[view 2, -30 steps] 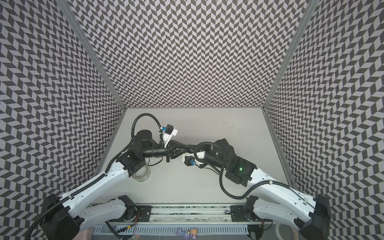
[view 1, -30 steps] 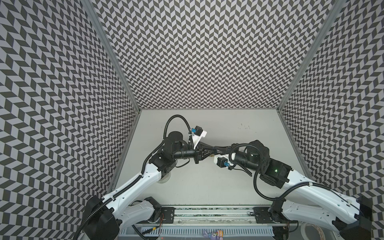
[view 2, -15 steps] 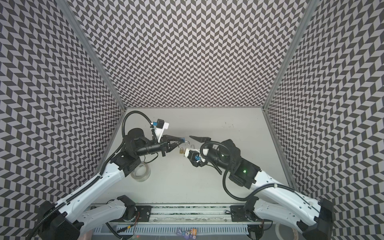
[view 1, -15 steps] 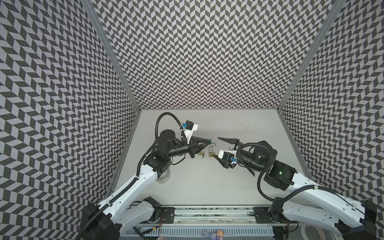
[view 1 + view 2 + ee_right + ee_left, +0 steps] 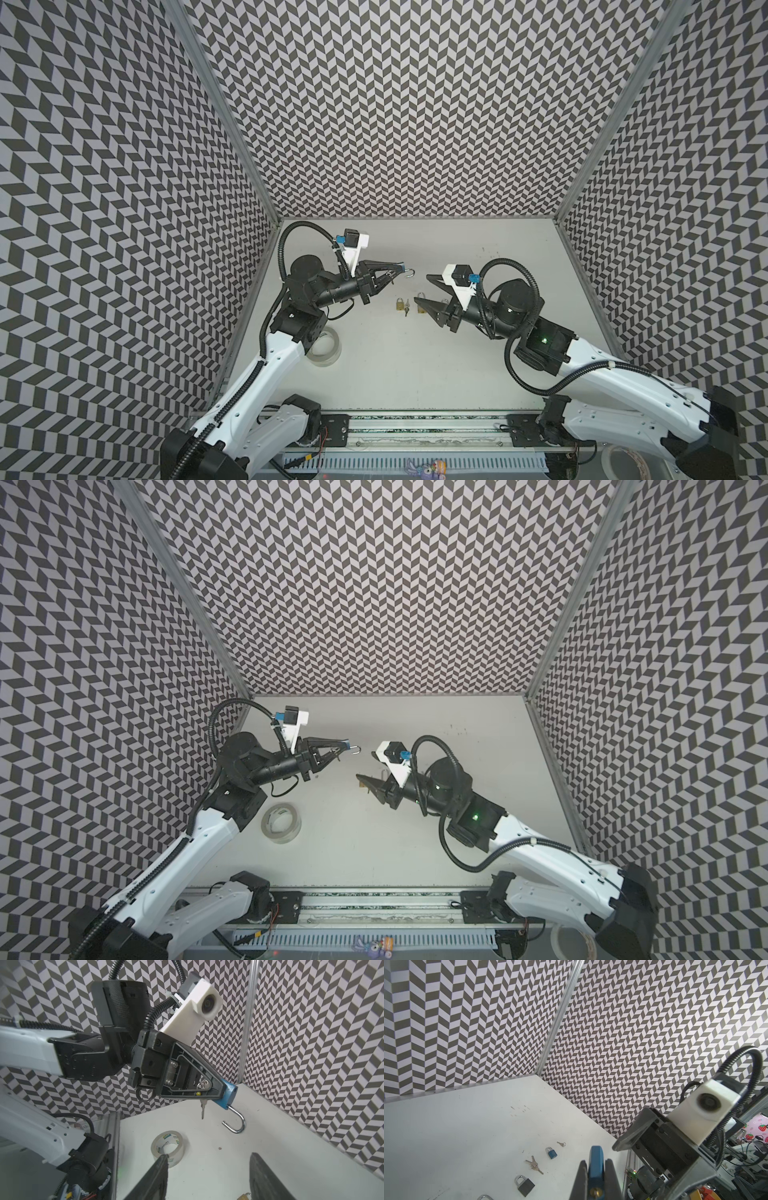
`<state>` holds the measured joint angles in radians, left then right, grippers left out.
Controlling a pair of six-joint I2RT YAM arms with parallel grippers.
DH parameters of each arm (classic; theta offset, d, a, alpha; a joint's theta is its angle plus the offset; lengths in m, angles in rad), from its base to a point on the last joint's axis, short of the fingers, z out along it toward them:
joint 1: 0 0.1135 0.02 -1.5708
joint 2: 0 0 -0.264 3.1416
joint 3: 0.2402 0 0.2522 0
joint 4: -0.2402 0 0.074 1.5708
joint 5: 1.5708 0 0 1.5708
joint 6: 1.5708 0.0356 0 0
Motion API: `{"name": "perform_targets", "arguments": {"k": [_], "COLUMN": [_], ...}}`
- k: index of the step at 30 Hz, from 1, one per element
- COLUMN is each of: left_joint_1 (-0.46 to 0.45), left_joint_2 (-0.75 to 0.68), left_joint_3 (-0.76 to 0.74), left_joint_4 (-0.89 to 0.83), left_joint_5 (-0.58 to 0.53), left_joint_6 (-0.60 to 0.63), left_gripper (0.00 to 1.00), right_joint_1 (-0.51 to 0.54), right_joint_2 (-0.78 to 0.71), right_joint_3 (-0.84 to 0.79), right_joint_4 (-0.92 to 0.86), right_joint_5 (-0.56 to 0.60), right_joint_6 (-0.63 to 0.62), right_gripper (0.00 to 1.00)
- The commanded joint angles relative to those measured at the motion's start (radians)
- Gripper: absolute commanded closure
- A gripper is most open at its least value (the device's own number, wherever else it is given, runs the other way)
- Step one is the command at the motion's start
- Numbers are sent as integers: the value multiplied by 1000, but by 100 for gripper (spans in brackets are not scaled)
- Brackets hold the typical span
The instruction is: Lock with the key
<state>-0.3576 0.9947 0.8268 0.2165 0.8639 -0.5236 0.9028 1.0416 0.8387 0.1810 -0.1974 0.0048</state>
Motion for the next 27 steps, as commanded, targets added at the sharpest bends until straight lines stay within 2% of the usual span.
{"name": "perform_targets", "arguments": {"k": [1,4,8,10,14,19,27], "left_joint_1": [1,-7,-17,-26,-56,-102,-140], "left_joint_2": [-7,0,7,9,18,40,58], "left_joint_3": [47,55,67,76,98,120,135], "left_joint_4": [46,46,44,47,55,57,61], "left_joint_5": [57,84,120,125,136,143,141], "left_joint_6": [-19,-19,5,8,8,25,41], "left_gripper": [100,100,100,100,100,100,100], "right_joint_1": [-42,-73,-99,-183,-345,-360,-358], "right_joint_2": [-12,-17,-5,-20,-50,0,53], "right_joint_3": [31,66,115,98,27,39,68], "right_joint_4": [84,20,-72,-33,172,255,229], "right_joint_5": [-72,-165,-173,-291,-581,-819,-863], "right_joint_6": [92,-8,-26,36,224,260,243], "right_gripper": [32,30,48,49,51,53,54]}}
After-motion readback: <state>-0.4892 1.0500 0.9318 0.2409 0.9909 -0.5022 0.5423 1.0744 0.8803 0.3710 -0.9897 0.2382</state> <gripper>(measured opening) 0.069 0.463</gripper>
